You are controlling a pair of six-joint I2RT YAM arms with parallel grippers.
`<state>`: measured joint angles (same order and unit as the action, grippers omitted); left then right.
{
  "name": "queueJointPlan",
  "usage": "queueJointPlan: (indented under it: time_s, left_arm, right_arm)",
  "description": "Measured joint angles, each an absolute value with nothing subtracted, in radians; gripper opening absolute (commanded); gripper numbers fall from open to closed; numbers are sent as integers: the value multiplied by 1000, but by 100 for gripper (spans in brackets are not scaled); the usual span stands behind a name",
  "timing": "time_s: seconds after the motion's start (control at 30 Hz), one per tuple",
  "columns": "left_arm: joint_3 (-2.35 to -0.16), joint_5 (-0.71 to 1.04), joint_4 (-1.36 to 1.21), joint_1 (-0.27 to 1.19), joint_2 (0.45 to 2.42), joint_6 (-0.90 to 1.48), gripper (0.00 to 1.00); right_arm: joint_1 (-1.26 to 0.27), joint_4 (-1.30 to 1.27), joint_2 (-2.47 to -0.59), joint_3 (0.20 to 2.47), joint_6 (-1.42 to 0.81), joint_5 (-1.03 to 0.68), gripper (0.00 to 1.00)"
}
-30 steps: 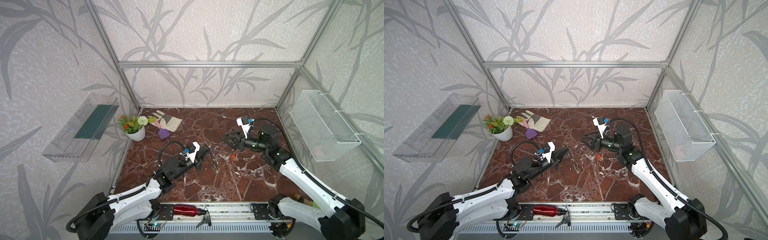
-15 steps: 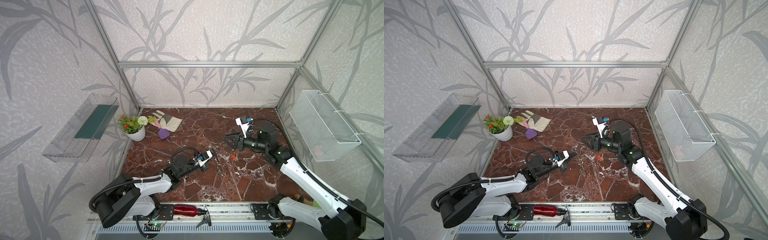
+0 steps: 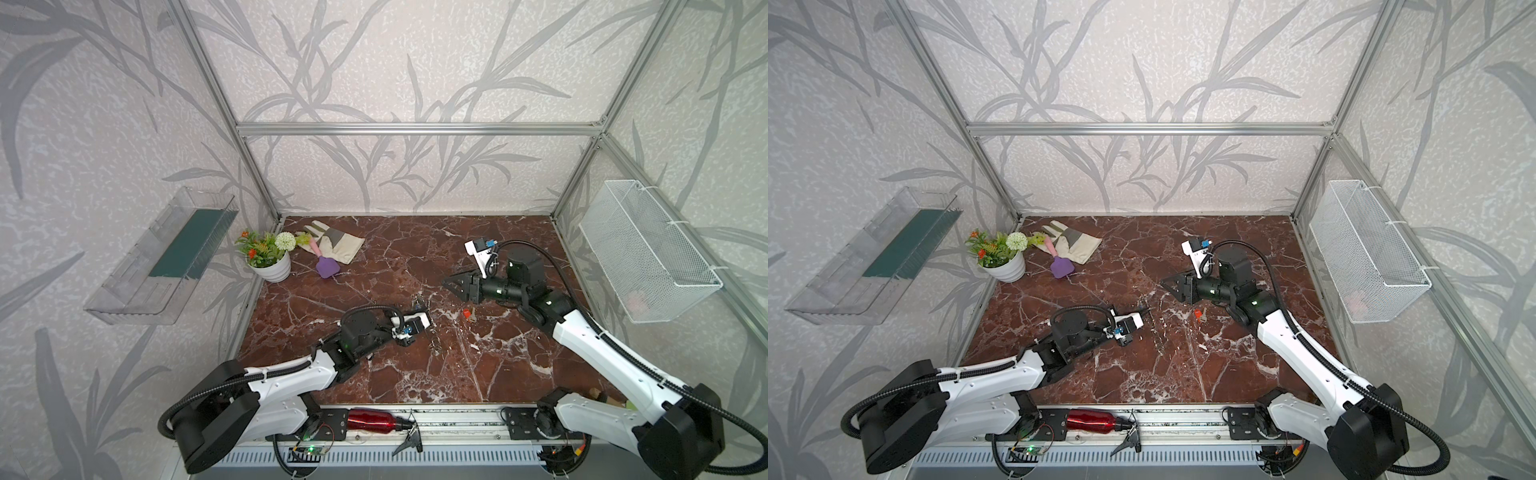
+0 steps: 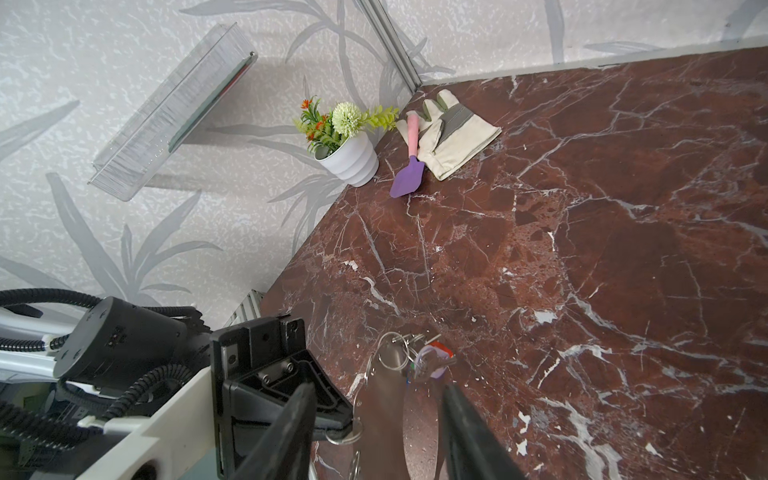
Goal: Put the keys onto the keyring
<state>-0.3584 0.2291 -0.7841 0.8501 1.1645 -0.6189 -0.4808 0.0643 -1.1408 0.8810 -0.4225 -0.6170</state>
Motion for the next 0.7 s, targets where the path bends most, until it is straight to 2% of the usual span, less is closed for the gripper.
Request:
queueJointPlan:
  time_s: [0.37,0.7]
  left_arm:
    - [-358,172,-755,865,1155,-628,0]
    - [-358,157,-838,837,1093,-289,0]
  right_arm:
    - [-485,50,-1146,861,-419,-620,50]
    - [-485,-23,-1145,825,-410,-672,51]
